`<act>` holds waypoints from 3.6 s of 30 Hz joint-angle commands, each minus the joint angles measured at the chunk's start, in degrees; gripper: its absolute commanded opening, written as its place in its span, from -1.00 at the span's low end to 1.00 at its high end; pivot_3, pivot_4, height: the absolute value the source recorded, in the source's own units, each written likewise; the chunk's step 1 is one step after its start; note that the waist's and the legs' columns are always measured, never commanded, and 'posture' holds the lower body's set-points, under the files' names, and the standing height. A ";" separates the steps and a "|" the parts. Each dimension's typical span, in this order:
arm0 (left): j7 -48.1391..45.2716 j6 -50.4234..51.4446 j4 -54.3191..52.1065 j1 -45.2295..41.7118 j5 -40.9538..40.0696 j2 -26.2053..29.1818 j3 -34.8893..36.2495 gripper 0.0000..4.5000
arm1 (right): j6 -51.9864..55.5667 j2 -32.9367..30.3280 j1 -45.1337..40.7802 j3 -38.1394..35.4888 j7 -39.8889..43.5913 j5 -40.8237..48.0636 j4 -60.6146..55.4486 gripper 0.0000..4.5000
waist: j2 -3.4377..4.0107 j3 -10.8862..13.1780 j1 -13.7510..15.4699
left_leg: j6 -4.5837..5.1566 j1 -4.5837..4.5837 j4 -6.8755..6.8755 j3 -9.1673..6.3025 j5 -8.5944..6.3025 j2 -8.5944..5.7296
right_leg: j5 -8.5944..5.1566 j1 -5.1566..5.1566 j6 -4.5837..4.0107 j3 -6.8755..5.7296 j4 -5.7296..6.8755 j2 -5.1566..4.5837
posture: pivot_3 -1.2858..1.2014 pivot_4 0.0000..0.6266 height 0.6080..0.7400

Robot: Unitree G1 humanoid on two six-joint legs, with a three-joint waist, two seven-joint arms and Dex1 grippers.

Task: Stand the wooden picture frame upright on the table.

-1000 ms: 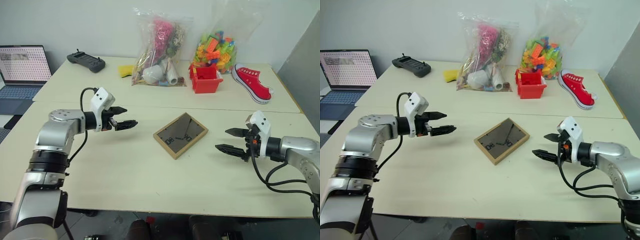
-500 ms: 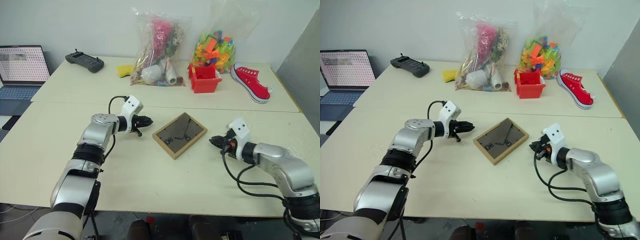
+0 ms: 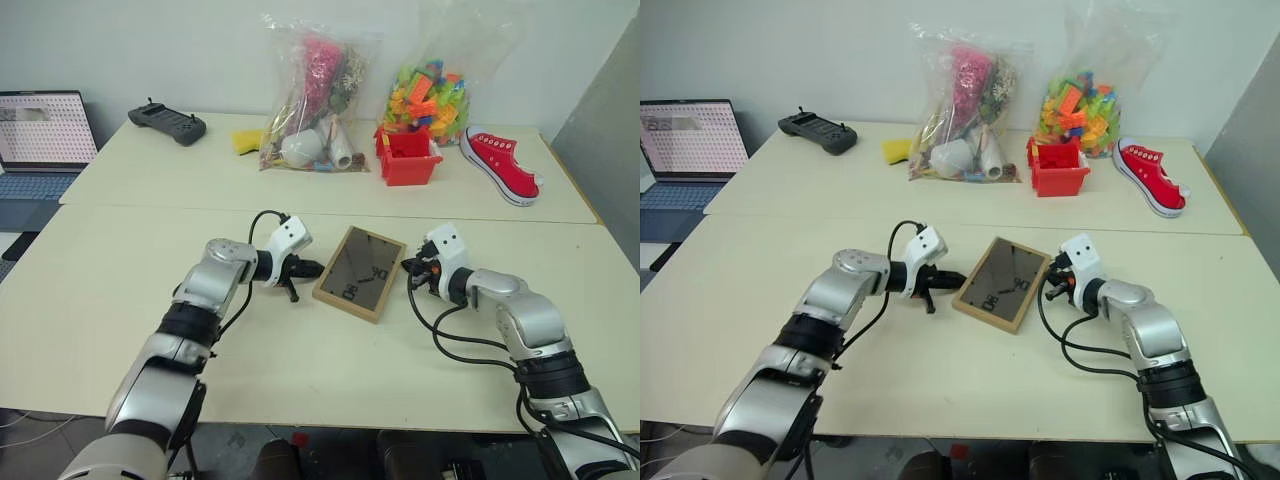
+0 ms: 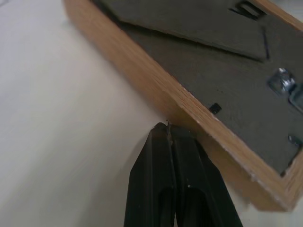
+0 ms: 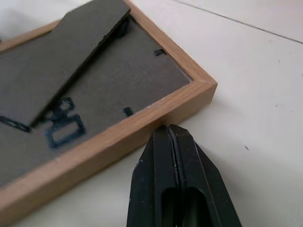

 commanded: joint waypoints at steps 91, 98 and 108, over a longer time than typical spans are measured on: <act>9.19 51.71 -20.88 1.79 -44.20 7.17 20.22 -0.46 | 14.52 -0.71 -15.77 -9.43 17.29 24.79 -9.98 0.29 | 0.32 -0.26 0.07 | 0.04 -0.02 -0.11 -0.14 -0.02 -0.27 | -0.01 0.04 0.03 -0.06 -0.18 -0.24 | 0.03 -0.52 1.00; 2.75 44.31 -18.65 0.04 -41.05 11.13 14.07 -0.46 | 11.08 3.28 -19.95 -4.12 17.94 23.20 -7.02 0.97 | 0.31 -0.22 0.06 | 0.05 -0.04 -0.09 -0.14 -0.03 -0.27 | -0.01 0.00 0.02 -0.07 -0.13 -0.23 | 0.03 -0.52 1.00; 1.01 40.93 -18.14 -0.23 -39.56 10.77 12.32 -0.46 | 12.38 5.94 -20.72 -1.10 18.87 26.31 -10.19 0.99 | 0.31 -0.22 0.14 | 0.04 -0.63 0.02 -0.18 -0.02 -0.23 | -0.01 -0.54 0.02 -0.15 -0.08 -0.23 | 0.03 -0.52 1.00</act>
